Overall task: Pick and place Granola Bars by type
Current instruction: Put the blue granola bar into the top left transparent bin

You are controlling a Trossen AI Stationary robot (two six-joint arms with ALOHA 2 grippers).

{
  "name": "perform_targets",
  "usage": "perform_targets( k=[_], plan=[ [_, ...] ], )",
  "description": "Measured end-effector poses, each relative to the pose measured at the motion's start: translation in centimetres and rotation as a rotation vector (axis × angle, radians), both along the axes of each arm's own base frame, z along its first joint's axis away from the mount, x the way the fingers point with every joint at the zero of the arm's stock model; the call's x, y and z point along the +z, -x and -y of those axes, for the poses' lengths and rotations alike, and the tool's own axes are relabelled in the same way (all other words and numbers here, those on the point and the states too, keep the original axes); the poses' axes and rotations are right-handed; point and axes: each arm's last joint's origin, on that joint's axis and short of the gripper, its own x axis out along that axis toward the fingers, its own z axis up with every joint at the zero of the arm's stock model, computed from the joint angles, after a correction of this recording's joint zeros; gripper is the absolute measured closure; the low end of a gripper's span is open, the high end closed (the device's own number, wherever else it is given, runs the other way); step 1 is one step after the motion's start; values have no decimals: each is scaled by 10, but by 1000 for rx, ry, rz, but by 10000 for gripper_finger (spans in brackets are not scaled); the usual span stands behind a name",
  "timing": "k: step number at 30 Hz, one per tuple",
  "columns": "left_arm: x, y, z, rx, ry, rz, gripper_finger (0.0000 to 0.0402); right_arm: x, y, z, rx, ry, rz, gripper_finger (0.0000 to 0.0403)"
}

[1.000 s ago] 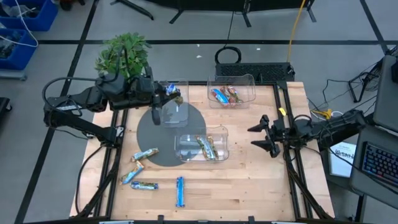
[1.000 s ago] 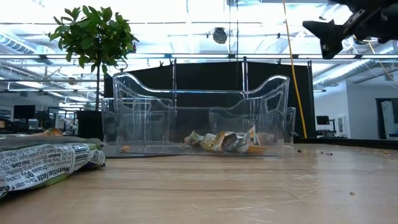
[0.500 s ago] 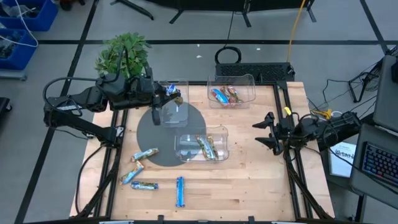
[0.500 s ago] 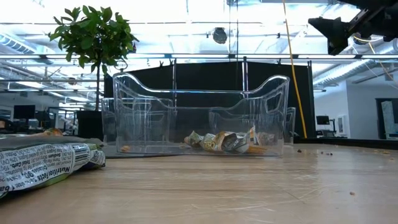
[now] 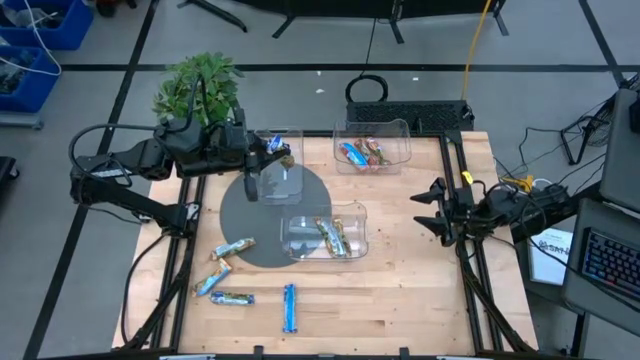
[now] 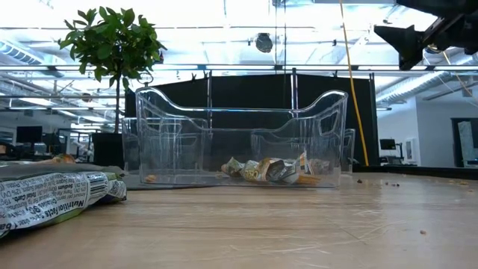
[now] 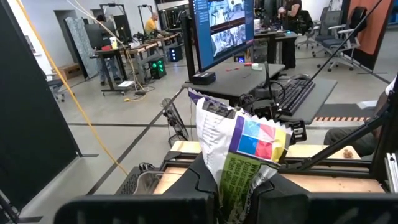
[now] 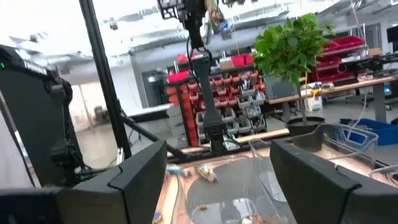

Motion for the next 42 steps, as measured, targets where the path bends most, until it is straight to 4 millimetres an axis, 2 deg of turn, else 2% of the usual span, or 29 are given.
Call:
perform_targets(
  k=[3,6,12,16,23,28,38,42],
  plan=[
    [0,0,0,0,-1,4,381,-9,-1,0,-5,-9,91,124],
    [1,0,0,0,-10,5,381,-1,2,1,-13,-22,206,124],
    [1,0,0,-1,-9,4,381,-2,2,1,-12,-28,207,124],
    [1,0,0,-1,-9,4,381,-5,1,1,-49,-7,173,124],
    [1,0,0,0,-2,6,381,-26,-5,0,-35,-57,-48,124],
    [1,0,0,1,15,10,381,-33,-6,0,-37,-65,-119,124],
    [0,0,0,12,19,9,382,-37,-6,4,-196,-29,-161,124],
    [-4,1,-5,111,4,-43,382,-37,-6,4,-201,-24,-164,124]
  ],
)
